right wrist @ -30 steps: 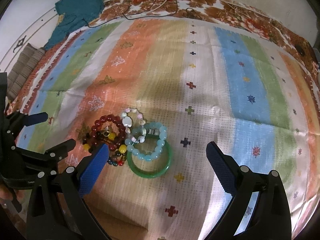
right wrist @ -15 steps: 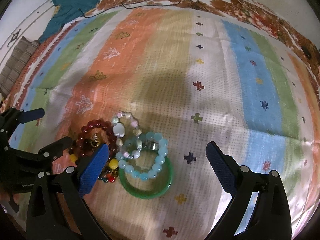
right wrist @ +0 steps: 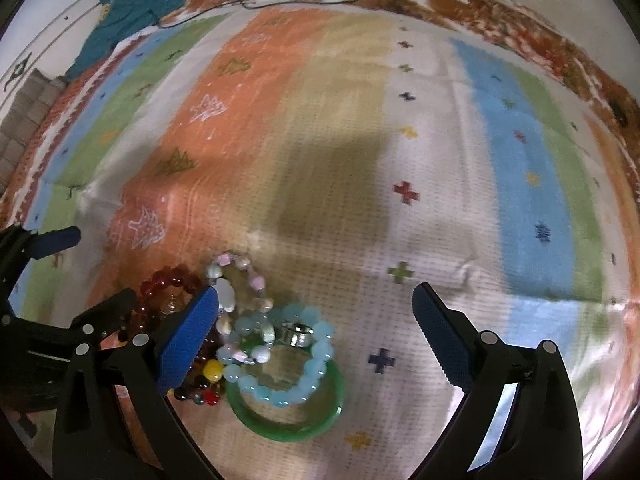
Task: Organize jewelry
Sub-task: 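Grasp the red bead bracelet with the left gripper while the right grasps the white-pink bead bracelet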
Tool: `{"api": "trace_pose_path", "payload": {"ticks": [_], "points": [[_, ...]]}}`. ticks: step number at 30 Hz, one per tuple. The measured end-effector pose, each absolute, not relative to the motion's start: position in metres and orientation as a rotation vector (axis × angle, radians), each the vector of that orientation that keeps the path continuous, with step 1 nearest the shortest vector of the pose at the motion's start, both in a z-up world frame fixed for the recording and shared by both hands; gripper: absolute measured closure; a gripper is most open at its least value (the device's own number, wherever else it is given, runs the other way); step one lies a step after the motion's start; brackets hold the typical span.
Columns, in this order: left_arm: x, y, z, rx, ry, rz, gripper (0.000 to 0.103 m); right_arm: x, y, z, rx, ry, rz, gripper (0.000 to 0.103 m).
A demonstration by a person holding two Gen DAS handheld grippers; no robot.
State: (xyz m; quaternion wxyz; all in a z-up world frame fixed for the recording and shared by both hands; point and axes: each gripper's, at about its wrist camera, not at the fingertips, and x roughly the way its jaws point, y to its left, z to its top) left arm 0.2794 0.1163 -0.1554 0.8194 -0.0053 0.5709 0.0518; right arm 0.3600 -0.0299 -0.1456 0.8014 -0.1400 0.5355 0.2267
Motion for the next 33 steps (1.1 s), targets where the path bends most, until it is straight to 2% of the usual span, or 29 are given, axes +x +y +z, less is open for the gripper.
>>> {"api": "trace_pose_path", "payload": {"ticks": [9,12,19,20,22,26,28,29,30,31,33], "points": [[0.288,0.111,-0.163,-0.020,1.241,0.061,0.018,0.365,-0.016,-0.154,-0.319,1.158,0.505,0.005],[0.289,0.111,-0.167,-0.012,1.254,0.071,0.016,0.368,-0.016,-0.159,-0.318,1.172,0.504,0.014],[0.295,0.113,-0.174,-0.031,1.271,0.076,0.019,0.372,-0.015,-0.170,-0.330,1.192,0.500,0.020],[0.295,0.113,-0.175,-0.034,1.274,0.079,0.022,0.372,-0.014,-0.171,-0.339,1.189,0.499,0.021],[0.296,0.115,-0.177,-0.025,1.276,0.086,0.027,0.372,-0.013,-0.171,-0.355,1.183,0.495,0.029],[0.295,0.119,-0.176,-0.019,1.271,0.117,0.050,0.372,-0.014,-0.173,-0.377,1.179,0.480,0.043],[0.294,0.123,-0.174,-0.026,1.269,0.127,0.067,0.373,-0.016,-0.171,-0.378,1.176,0.478,0.063],[0.294,0.125,-0.174,-0.030,1.270,0.130,0.079,0.373,-0.016,-0.170,-0.376,1.177,0.481,0.069],[0.294,0.127,-0.173,-0.037,1.270,0.135,0.090,0.373,-0.016,-0.170,-0.375,1.177,0.487,0.082],[0.294,0.128,-0.173,-0.042,1.270,0.137,0.090,0.372,-0.016,-0.169,-0.376,1.176,0.491,0.089],[0.293,0.128,-0.172,-0.041,1.268,0.134,0.090,0.370,-0.017,-0.168,-0.380,1.168,0.497,0.090]]}}
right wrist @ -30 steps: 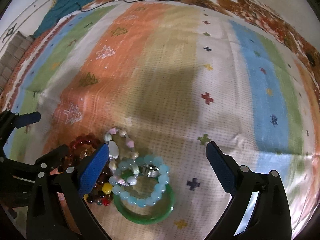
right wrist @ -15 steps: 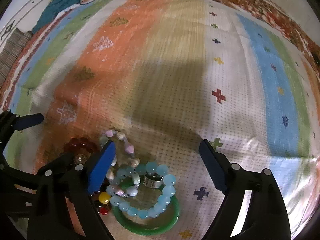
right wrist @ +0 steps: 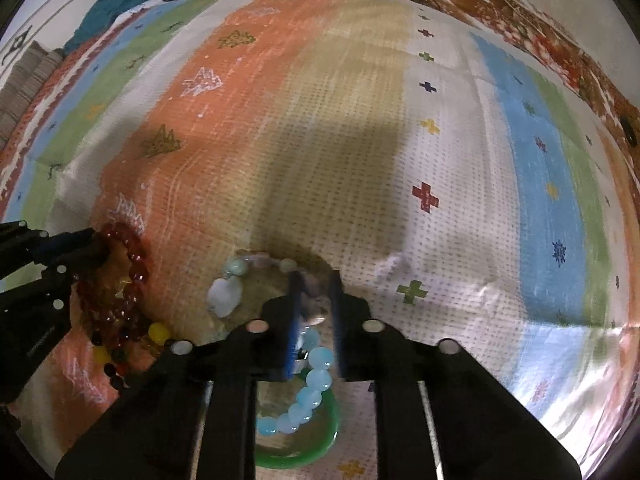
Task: Organize jewelry
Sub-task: 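Grasp the red bead bracelet with the left gripper while the right grasps the white-pink bead bracelet, then carry the red bracelet in the left gripper over the tin while the right carries the white bracelet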
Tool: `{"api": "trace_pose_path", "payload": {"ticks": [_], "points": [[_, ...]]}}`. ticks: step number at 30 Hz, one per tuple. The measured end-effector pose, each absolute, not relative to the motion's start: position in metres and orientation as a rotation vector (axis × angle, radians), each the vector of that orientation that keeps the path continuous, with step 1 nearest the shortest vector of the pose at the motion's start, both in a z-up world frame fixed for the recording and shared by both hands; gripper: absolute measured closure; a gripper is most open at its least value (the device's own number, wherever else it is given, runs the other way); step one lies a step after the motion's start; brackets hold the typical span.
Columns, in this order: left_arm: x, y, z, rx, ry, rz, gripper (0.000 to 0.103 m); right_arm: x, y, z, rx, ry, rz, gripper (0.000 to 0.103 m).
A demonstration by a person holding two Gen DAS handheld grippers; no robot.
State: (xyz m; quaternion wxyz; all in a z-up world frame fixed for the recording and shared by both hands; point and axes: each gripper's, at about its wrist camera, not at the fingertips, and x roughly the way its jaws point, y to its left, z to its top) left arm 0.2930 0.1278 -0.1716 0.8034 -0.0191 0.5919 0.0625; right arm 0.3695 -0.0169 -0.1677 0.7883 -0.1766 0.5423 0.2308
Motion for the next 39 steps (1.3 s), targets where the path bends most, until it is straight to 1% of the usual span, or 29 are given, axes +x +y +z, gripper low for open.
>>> {"api": "trace_pose_path", "payload": {"ticks": [4,11,24,32,39], "points": [[0.287,0.125,-0.164,-0.031,1.257,0.134,0.090,0.364,-0.019,-0.159,-0.377,1.135,0.499,0.090],[0.277,0.113,-0.136,-0.040,1.204,0.121,0.090,0.351,-0.026,-0.128,-0.317,1.085,0.513,0.090],[0.258,0.082,-0.094,-0.075,1.129,0.056,0.090,0.332,-0.057,-0.094,-0.242,1.032,0.501,0.090],[0.245,0.073,-0.068,-0.073,1.043,0.062,0.090,0.309,-0.067,-0.077,-0.243,0.965,0.494,0.090],[0.231,0.069,-0.052,-0.100,1.008,0.064,0.090,0.291,-0.074,-0.056,-0.237,0.886,0.517,0.090]]}}
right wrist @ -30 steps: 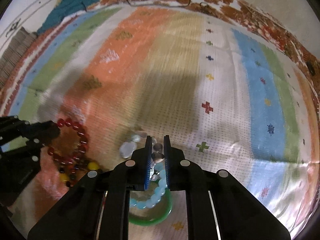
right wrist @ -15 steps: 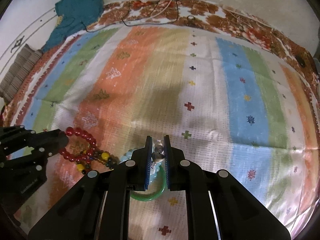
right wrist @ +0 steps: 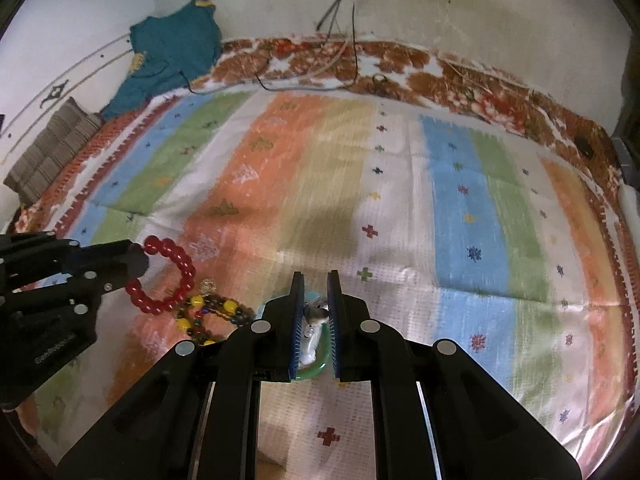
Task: Organize jewelry
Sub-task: 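Carry the red bracelet in the left gripper over the tin while the right carries the white bracelet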
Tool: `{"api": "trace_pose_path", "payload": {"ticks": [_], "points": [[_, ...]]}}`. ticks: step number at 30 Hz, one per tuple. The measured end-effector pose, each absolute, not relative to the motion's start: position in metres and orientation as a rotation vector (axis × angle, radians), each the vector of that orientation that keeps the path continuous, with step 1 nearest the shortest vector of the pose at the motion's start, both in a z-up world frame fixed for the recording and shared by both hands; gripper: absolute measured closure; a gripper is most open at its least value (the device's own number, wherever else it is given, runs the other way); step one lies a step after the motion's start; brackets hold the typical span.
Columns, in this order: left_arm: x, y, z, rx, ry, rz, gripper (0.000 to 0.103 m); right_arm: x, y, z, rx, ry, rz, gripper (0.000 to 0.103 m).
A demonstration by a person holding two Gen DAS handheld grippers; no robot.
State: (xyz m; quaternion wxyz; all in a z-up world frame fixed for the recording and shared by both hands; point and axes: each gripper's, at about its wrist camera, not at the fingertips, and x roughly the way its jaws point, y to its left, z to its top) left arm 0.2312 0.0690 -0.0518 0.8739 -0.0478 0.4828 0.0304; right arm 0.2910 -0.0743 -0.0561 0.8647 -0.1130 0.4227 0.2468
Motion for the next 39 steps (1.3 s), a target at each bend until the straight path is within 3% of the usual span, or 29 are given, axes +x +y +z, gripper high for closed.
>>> {"api": "trace_pose_path", "payload": {"ticks": [39], "points": [[0.152,0.037,-0.009,-0.110,0.888,-0.009,0.090,0.203,-0.112,-0.014,-0.168,0.764,0.583,0.090]]}}
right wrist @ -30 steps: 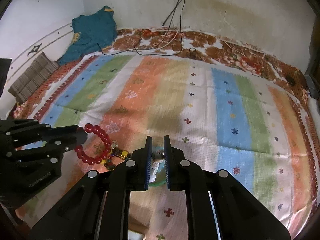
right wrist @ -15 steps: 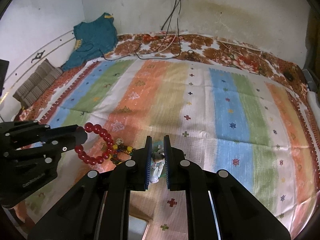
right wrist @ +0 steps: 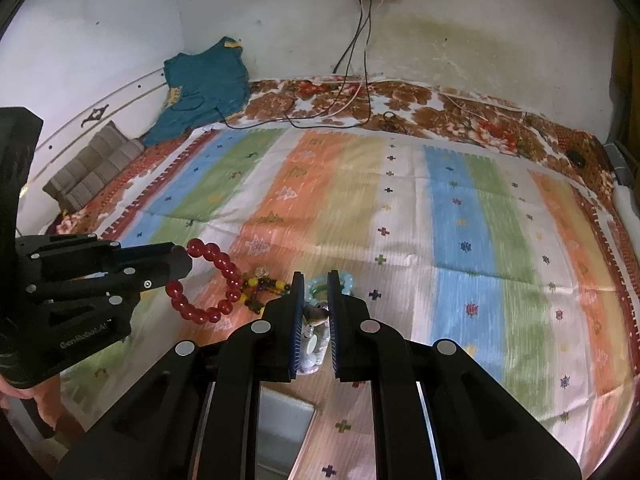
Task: Organize jewelry
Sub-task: 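Carry the red bracelet in the left gripper over the tin while the right carries the white bracelet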
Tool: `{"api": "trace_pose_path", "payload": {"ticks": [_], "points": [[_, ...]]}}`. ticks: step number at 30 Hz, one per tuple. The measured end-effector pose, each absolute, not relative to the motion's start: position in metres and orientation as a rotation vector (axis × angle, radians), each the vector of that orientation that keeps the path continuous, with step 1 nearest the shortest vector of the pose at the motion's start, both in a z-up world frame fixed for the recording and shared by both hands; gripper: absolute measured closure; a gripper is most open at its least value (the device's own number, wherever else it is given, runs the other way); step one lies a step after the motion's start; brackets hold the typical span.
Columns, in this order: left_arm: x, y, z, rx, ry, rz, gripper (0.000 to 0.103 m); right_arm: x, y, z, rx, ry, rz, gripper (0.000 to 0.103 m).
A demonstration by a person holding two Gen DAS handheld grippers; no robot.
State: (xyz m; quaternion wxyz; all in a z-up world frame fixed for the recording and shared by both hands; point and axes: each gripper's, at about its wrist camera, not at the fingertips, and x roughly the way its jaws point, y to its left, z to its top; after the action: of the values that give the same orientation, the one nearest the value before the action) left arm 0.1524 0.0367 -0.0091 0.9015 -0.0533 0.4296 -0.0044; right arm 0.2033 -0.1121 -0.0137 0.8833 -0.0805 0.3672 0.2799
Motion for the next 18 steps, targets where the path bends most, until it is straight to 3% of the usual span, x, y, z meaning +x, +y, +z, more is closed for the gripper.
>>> {"api": "trace_pose_path", "payload": {"ticks": [18], "points": [[0.108,0.018,-0.002,-0.069,0.851,-0.028,0.090,0.158,-0.114,-0.016,-0.196,0.753,0.610,0.090]]}}
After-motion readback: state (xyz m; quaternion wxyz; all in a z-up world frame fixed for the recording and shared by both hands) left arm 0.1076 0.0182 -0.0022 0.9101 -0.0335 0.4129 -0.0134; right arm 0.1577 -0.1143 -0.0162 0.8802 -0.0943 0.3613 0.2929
